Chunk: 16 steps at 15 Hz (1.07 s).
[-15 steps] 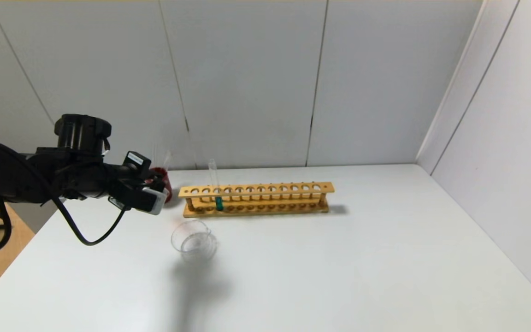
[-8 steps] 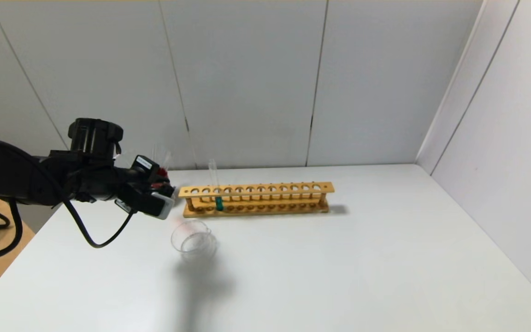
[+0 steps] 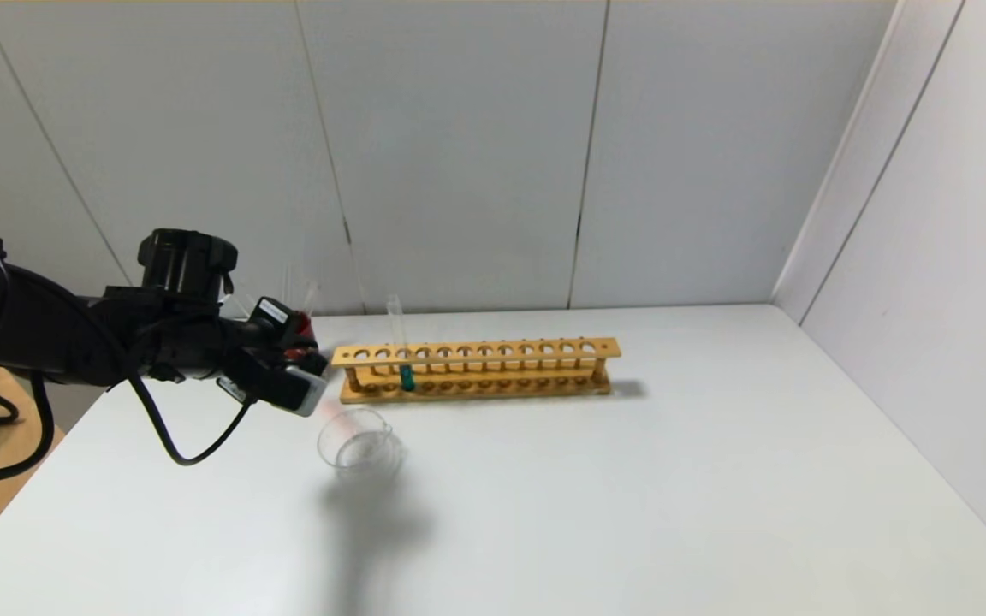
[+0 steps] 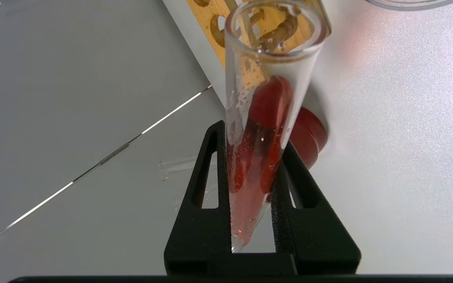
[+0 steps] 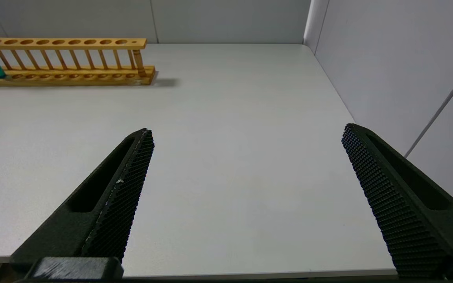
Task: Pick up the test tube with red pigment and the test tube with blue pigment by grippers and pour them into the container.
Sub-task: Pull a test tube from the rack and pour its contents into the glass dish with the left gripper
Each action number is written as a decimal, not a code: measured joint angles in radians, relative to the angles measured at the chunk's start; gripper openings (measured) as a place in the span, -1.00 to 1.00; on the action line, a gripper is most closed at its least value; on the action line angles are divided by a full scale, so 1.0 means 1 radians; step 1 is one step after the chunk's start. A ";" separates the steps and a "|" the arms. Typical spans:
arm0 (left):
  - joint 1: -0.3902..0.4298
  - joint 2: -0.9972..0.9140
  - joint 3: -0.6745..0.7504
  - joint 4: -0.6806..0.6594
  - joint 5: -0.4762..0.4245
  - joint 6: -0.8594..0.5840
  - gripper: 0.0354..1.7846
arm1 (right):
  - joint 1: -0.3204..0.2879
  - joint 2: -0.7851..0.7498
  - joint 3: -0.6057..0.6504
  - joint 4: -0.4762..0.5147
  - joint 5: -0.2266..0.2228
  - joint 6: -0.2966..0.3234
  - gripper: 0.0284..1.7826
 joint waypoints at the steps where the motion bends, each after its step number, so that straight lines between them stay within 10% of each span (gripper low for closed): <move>1: 0.000 0.003 0.000 -0.001 0.001 0.000 -0.66 | 0.000 0.000 0.000 0.000 0.000 0.000 0.96; 16: 0.001 0.055 -0.006 -0.067 -0.009 0.091 -0.66 | 0.000 0.000 0.000 0.000 0.000 0.000 0.96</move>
